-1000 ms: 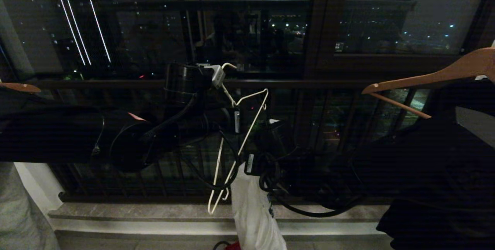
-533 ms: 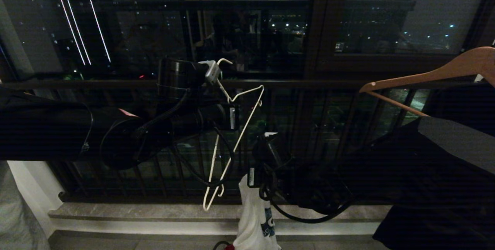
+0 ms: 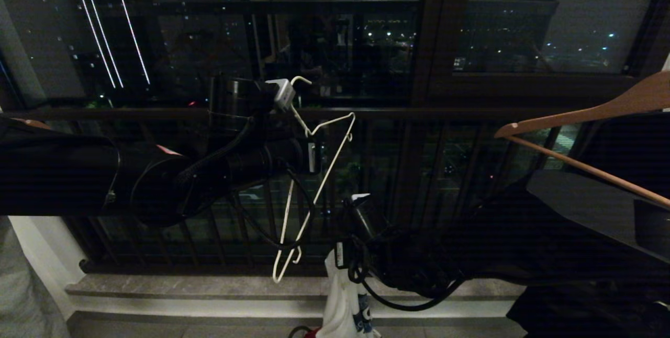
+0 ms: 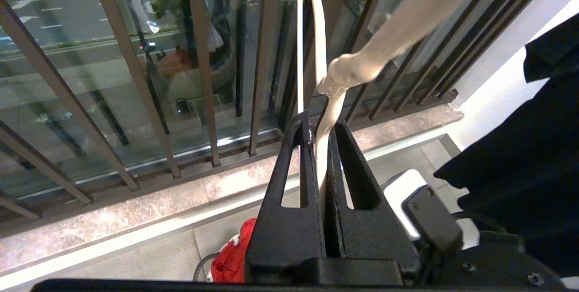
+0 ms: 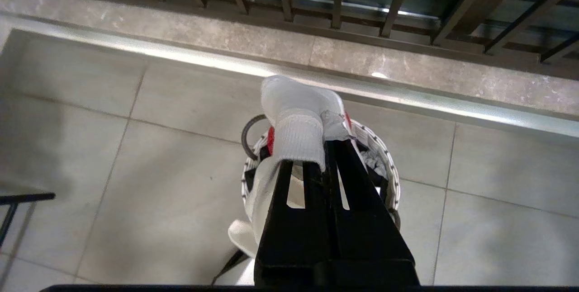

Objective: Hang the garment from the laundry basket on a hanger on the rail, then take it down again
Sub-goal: Put clothes in the basket

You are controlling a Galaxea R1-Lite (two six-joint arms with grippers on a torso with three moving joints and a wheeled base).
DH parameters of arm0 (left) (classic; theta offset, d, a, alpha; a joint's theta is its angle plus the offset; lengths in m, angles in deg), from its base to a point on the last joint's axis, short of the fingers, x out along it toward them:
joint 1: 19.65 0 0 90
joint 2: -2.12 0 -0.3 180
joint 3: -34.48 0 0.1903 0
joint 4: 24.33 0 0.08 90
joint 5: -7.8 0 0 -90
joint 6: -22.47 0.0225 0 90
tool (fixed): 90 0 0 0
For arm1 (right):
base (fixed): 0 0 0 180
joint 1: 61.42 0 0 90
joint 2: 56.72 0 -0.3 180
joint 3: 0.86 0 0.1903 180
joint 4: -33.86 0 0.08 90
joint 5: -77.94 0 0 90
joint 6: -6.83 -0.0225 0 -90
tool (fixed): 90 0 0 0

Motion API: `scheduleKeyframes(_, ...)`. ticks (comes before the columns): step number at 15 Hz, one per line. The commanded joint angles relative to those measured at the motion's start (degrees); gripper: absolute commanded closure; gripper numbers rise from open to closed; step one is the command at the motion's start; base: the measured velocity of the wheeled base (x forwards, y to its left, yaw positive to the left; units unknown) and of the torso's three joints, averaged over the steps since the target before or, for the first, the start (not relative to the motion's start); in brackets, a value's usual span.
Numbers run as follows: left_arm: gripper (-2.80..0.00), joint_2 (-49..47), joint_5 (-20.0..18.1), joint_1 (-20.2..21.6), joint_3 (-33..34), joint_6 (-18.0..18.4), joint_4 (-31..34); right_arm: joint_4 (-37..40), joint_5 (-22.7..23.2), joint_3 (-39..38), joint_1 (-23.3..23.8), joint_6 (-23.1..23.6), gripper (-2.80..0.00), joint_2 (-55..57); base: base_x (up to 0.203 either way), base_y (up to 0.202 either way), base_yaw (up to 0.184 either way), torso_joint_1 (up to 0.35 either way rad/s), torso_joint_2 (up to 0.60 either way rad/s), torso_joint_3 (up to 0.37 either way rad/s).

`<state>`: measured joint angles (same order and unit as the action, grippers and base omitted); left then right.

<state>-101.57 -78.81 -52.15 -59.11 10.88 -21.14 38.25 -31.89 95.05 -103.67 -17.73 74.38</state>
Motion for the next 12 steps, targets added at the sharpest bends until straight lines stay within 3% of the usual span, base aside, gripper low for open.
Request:
scheduleKeyframes(1,0.0,0.2,0.0,0.2,0.0,-0.1,-0.1,-0.1,-0.2,-0.5,0.0,0.6,0.0,0.7,0.0,0.0,0.0,0.0,0.0,0.0)
scheduleKeyframes(2,0.0,0.1,0.0,0.2,0.0,-0.1,-0.2,0.0,-0.1,-0.6,0.0,0.8,-2.8,0.6,0.0,0.0,0.0,0.0,0.0,0.0)
scheduleKeyframes(12,0.0,0.2,0.0,0.3,0.0,0.0,0.0,4.4,0.1,-1.6,0.9,3.4,-2.8,-2.6,0.0,0.0,0.0,0.0,0.0,0.0)
